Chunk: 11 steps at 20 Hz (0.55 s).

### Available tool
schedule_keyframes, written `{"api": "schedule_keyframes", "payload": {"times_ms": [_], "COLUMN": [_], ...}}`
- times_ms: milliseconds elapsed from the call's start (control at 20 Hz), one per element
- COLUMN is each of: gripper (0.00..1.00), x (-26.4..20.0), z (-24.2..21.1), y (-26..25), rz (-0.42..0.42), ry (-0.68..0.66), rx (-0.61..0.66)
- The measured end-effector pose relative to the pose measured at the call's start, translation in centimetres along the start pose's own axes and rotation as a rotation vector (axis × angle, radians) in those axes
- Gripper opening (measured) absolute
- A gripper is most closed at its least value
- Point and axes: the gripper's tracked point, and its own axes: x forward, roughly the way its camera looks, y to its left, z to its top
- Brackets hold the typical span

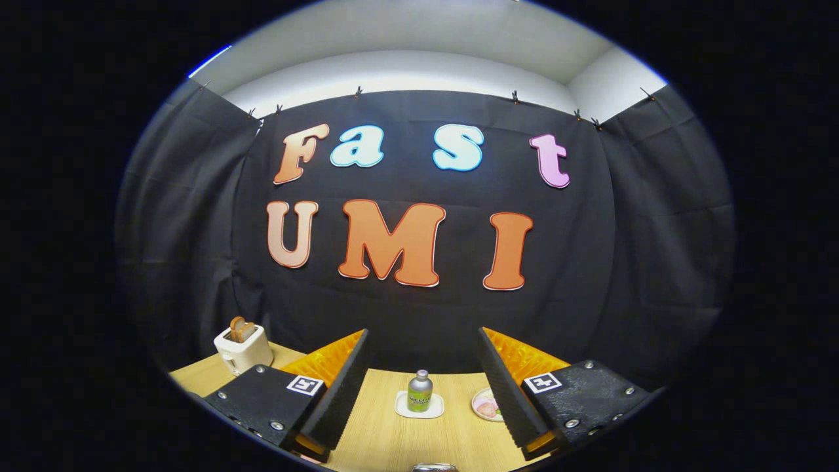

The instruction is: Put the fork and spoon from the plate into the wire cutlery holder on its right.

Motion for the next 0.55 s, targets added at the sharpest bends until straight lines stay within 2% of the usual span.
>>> {"api": "schedule_keyframes", "payload": {"times_ms": [550], "gripper": [0.96], "x": [-0.77], "z": [0.33], "y": [-0.7], "rz": [0.003], "ry": [-0.041], "rx": [0.022]}}
